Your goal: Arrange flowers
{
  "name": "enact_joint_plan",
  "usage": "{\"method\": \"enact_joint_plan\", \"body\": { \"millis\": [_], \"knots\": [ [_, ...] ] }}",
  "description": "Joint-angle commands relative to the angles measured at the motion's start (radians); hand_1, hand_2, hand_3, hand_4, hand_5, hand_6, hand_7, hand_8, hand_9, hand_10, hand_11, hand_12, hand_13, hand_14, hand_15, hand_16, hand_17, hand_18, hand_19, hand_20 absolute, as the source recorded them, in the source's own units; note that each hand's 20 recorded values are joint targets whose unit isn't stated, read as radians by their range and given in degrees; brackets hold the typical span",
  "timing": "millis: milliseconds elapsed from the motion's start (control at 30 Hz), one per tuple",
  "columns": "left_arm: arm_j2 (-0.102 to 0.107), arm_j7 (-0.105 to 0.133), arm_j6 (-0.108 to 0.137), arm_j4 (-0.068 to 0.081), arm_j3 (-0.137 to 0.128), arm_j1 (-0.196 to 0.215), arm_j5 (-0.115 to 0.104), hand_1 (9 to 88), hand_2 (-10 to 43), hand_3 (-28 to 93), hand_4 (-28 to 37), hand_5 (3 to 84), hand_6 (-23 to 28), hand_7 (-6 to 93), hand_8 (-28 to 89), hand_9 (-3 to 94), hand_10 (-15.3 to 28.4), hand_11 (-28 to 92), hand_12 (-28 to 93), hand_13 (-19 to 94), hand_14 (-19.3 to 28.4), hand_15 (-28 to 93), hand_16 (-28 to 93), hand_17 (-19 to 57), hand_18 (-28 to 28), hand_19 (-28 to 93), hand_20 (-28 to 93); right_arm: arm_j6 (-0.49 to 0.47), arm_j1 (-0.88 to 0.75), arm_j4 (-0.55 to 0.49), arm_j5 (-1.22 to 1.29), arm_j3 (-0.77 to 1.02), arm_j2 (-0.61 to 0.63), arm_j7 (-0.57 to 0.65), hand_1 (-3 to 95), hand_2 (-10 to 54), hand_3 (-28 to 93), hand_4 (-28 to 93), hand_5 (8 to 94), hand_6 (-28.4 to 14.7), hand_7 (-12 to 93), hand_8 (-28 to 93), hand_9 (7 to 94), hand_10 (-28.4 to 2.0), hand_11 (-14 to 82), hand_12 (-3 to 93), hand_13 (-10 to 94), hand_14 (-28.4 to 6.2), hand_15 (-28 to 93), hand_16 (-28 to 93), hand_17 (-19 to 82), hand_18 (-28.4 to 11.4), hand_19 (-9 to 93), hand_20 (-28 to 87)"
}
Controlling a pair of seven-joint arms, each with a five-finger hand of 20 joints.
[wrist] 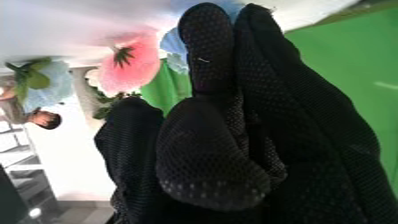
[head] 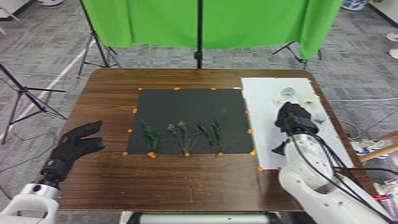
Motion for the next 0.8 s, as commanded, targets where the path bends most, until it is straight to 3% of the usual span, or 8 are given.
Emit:
{"method": "enact_joint_plan", "body": {
  "millis": [33, 100, 233, 300, 400, 567, 800],
  "knots": [
    [-0.003, 0.017, 0.105, -0.007, -0.053, 0.064, -0.083, 42.3, -1.4, 63, -4.9, 38.6, 4.4, 14.7, -8, 33.2, 11.3, 20, 12, 34, 17.2, 28, 1, 7.7, 15.3, 35, 33, 0.054, 0.098, -0.181, 0.194, 0.015, 0.019, -0.087, 65.4, -9.5, 56, -13, 79.0, -3.4, 23, 16, 92.1, -9.3, 13.4, 47.2, 94, 0.4, 65, 34, 64, -15.1, 93, 60],
    [-0.01, 0.029, 0.132, -0.009, -0.068, 0.081, -0.097, 39.6, 0.5, 64, -7.5, 39.3, 4.5, 14.2, -7, 34.1, 11.5, 20, 12, 34, 17.5, 28, 1, 7.4, 15.6, 35, 33, 0.072, 0.163, -0.202, 0.324, -0.017, 0.009, -0.138, 65.3, -9.5, 56, -13, 79.1, -3.4, 23, 16, 92.2, -9.3, 13.4, 47.2, 94, 0.4, 65, 34, 64, -15.1, 93, 60],
    [-0.023, 0.046, 0.171, -0.01, -0.083, 0.105, -0.131, 30.9, 10.8, 65, -19.0, 41.2, 4.7, 12.9, -6, 37.0, 12.5, 19, 12, 35, 18.5, 28, 1, 6.6, 16.2, 35, 33, 0.04, 0.345, -0.169, 0.547, -0.137, -0.047, -0.259, 65.3, -9.5, 56, -13, 79.0, -3.5, 23, 16, 92.2, -9.3, 13.4, 47.3, 94, 0.4, 65, 35, 64, -15.0, 93, 60],
    [-0.025, 0.054, 0.186, -0.008, -0.079, 0.104, -0.137, 27.1, 15.4, 66, -25.3, 41.8, 4.8, 12.2, -6, 37.5, 12.7, 19, 12, 35, 18.7, 28, 1, 6.5, 16.4, 35, 33, 0.008, 0.427, -0.139, 0.631, -0.197, -0.09, -0.304, 65.3, -9.5, 56, -13, 79.1, -3.5, 23, 16, 92.2, -9.2, 13.3, 47.4, 94, 0.4, 65, 35, 64, -14.9, 93, 61],
    [-0.027, 0.067, 0.203, 0.0, -0.061, 0.094, -0.148, 24.1, 21.4, 65, -27.6, 42.3, 4.9, 11.9, -6, 37.9, 12.8, 19, 12, 35, 19.0, 29, 1, 6.4, 16.6, 35, 33, -0.044, 0.529, -0.085, 0.727, -0.282, -0.162, -0.358, 65.1, -9.5, 56, -13, 79.0, -3.4, 23, 16, 92.1, -9.2, 13.2, 47.4, 94, 0.5, 65, 35, 64, -14.7, 93, 61],
    [-0.023, 0.075, 0.203, 0.013, -0.028, 0.072, -0.149, 22.1, 27.3, 64, -28.2, 42.8, 4.6, 12.1, -6, 38.5, 13.0, 20, 12, 36, 19.1, 29, 1, 6.4, 16.8, 35, 33, -0.107, 0.635, 0.025, 0.809, -0.412, -0.275, -0.405, 65.0, -9.5, 56, -13, 78.8, -3.3, 24, 16, 92.0, -9.1, 13.1, 47.5, 94, 0.5, 65, 35, 64, -14.7, 93, 62],
    [-0.02, 0.069, 0.186, 0.02, 0.012, 0.049, -0.143, 21.9, 28.7, 63, -28.2, 43.1, 4.5, 12.9, -6, 38.8, 13.0, 20, 12, 36, 19.0, 29, 0, 6.4, 16.8, 35, 33, -0.201, 0.663, 0.112, 0.854, -0.518, -0.382, -0.427, 64.7, -9.5, 57, -14, 78.3, -2.9, 25, 16, 91.9, -9.0, 13.1, 47.6, 94, 0.6, 66, 36, 64, -15.1, 93, 63]
  ]
}}
